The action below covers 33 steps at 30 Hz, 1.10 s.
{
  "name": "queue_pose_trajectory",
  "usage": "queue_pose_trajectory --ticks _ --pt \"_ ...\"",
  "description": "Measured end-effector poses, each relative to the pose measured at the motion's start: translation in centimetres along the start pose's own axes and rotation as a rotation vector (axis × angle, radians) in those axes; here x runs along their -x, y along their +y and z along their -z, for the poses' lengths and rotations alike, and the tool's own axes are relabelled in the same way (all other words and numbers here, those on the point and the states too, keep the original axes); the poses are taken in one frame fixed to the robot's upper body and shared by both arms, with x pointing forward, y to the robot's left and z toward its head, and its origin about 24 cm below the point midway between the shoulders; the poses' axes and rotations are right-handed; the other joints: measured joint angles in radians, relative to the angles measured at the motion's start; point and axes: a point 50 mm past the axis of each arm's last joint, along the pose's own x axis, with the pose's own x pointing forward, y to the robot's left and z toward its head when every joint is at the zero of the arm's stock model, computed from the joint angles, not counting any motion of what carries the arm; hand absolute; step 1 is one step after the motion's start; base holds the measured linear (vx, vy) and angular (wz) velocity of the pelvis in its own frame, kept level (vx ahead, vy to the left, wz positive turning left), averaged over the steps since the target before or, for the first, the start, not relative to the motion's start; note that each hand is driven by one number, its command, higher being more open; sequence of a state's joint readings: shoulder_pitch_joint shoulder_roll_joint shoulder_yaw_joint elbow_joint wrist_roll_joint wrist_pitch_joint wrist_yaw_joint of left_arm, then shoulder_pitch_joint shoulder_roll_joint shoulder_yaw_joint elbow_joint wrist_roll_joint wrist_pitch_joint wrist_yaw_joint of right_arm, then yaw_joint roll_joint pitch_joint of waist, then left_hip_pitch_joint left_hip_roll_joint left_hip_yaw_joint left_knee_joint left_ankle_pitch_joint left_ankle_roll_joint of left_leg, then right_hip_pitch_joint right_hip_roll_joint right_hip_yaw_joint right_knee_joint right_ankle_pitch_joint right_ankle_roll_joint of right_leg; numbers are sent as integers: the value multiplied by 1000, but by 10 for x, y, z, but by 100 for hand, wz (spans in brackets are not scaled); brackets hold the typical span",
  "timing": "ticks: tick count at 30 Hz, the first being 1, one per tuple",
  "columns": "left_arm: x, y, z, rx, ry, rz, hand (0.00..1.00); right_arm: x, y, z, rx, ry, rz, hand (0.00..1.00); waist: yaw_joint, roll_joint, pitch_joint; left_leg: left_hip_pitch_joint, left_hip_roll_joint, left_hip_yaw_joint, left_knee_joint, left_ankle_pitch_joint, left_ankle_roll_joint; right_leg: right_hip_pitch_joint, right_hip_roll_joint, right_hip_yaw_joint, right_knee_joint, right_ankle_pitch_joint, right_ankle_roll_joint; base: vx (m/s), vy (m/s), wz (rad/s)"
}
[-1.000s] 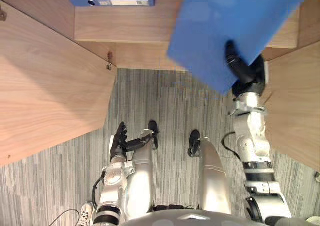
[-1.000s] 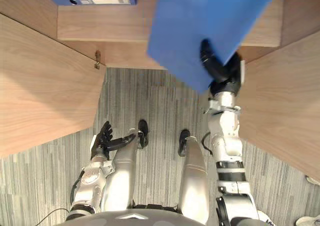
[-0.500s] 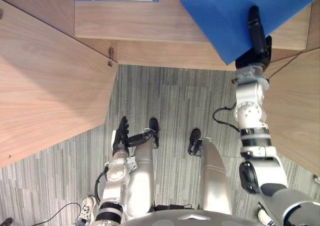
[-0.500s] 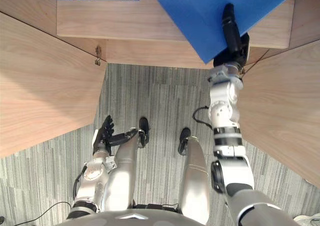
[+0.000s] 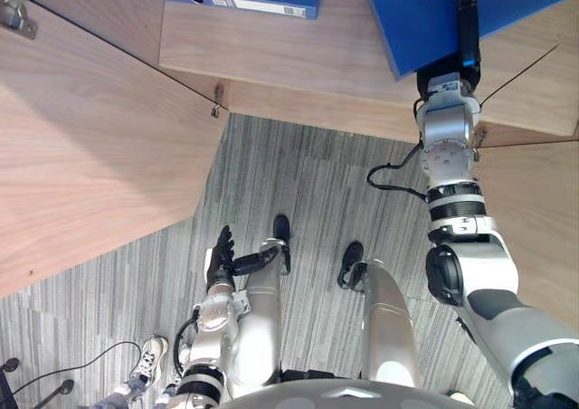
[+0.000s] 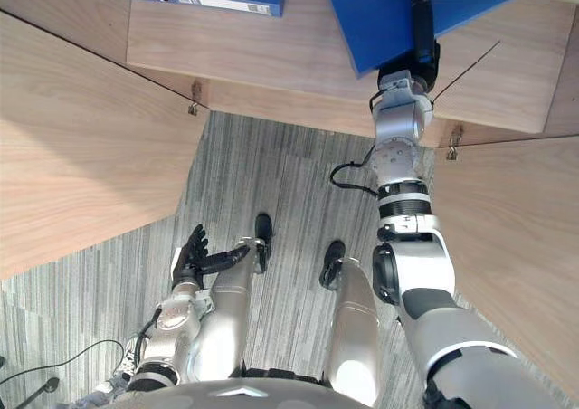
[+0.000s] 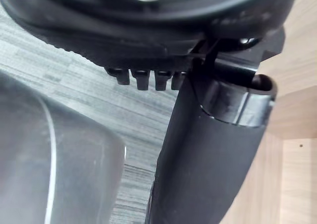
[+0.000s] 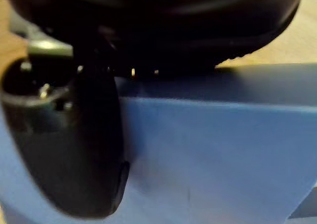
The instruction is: Walk over to the cabinet, pick up the folder, carry it to the office cabinet, place the folder inside the office cabinet, then close the office cabinet door
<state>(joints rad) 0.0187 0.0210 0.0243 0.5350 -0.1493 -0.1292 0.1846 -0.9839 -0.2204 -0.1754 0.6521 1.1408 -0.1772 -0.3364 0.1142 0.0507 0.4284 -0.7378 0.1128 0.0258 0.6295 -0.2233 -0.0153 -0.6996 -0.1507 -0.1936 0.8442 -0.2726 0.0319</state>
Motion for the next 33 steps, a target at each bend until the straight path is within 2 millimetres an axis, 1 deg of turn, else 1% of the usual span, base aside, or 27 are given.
queue_pose_trajectory --ticks 1,2,3,4,5,6,8,9,11,12,15,19,21,26,27,28,29,31,33 --pt "0 -2 -1 1 -2 2 100 0 0 1 1 3 4 0 2 4 2 2 6 -5 3 2 0 -52 -2 7 61 20 -17 93 -138 -5" --pt "-2 -7 -3 14 -7 9 100 0 1 2 -2 5 0 0 4 5 2 -3 12 -7 7 2 0 -110 -1 22 50 -37 -8 108 -167 -1" --pt "-4 -9 -7 20 -16 13 100 0 1 1 -6 -2 -2 0 2 6 3 -23 7 -1 42 -1 -5 -101 -19 14 -162 66 -12 92 -147 15" --pt "-6 -10 -9 20 -21 14 100 0 2 0 -9 -9 0 0 -7 10 4 -36 4 -1 69 -12 -19 -103 -29 10 -174 63 -11 88 -109 10" --pt "-7 -14 -13 39 -34 9 100 1 12 3 -32 -11 -25 0 -11 22 5 -52 21 -5 85 -14 -26 -119 -16 5 -154 69 -16 57 -59 -4" --pt "-7 -17 -14 45 -37 10 100 1 14 3 -38 -13 -20 100 -12 22 5 -53 28 -4 86 -14 -27 -122 -9 5 -153 69 -16 79 -73 -16" --pt "-9 -20 -16 40 -40 25 100 0 8 -4 -78 -46 33 100 -17 22 5 -52 32 -12 86 -15 -27 -122 -6 -1 -144 69 -16 31 -24 3" --pt "-9 -22 -17 43 -44 27 100 -2 4 -14 -151 -85 76 100 -16 22 5 -53 32 -12 86 -15 -28 -122 -6 -1 -140 68 -17 -23 -7 10" --pt "-9 -22 -17 44 -44 24 100 -5 1 -28 -271 -119 150 100 -15 22 5 -60 31 -11 86 -23 -40 -129 -7 -2 -140 68 -17 -55 14 7" --pt "-10 -21 -18 46 -45 19 100 -5 0 -31 -292 -130 157 100 -16 22 5 -69 30 -11 87 -31 -43 -140 -9 -2 -136 68 -17 -82 39 5" --pt "-12 -21 -19 47 -44 13 100 -4 1 -32 -340 -157 165 100 -14 22 5 -92 25 -8 106 -33 -42 -158 -18 -1 -121 70 -20 -101 48 5" --pt "-12 -21 -19 46 -39 11 100 -1 -2 -23 -388 -142 189 100 -11 22 5 -94 23 -6 121 -35 -40 -160 -22 1 -112 71 -20 -64 28 0" --pt "-13 -22 -20 47 -42 13 100 0 2 -23 -401 -148 173 100 -12 22 5 -97 23 -5 126 -35 -40 -164 -22 4 -107 72 -23 -48 18 -3" --pt "-16 -25 -28 49 -61 25 100 1 9 -20 -354 -133 119 100 -22 21 4 -109 26 -2 140 -35 -40 -178 -20 9 -100 78 -25 -27 21 -4" --pt "-16 -25 -29 49 -64 27 100 0 13 -19 -322 -118 94 100 -27 21 4 -109 27 0 141 -35 -40 -178 -18 11 -101 80 -25 -19 31 -6" --pt "-17 -25 -29 48 -66 30 100 -1 17 -18 -248 -100 55 100 -35 21 4 -109 28 2 142 -35 -40 -178 -17 13 -102 84 -25 -25 37 -6" --pt "-17 -25 -30 47 -67 31 100 -1 18 -18 -235 -97 48 100 -36 21 4 -109 28 2 142 -35 -40 -178 -17 13 -102 85 -25 -31 37 -7" --pt "-17 -25 -30 46 -66 36 100 -3 22 -18 -119 -81 0 100 -40 21 4 -108 32 6 141 -35 -40 -178 -14 17 -107 91 -25 -37 29 -6" --pt "-17 -24 -29 44 -63 37 100 -4 22 -18 -49 -73 -21 100 -40 21 4 -109 33 7 141 -35 -40 -178 -12 17 -110 95 -25 -38 25 -4"
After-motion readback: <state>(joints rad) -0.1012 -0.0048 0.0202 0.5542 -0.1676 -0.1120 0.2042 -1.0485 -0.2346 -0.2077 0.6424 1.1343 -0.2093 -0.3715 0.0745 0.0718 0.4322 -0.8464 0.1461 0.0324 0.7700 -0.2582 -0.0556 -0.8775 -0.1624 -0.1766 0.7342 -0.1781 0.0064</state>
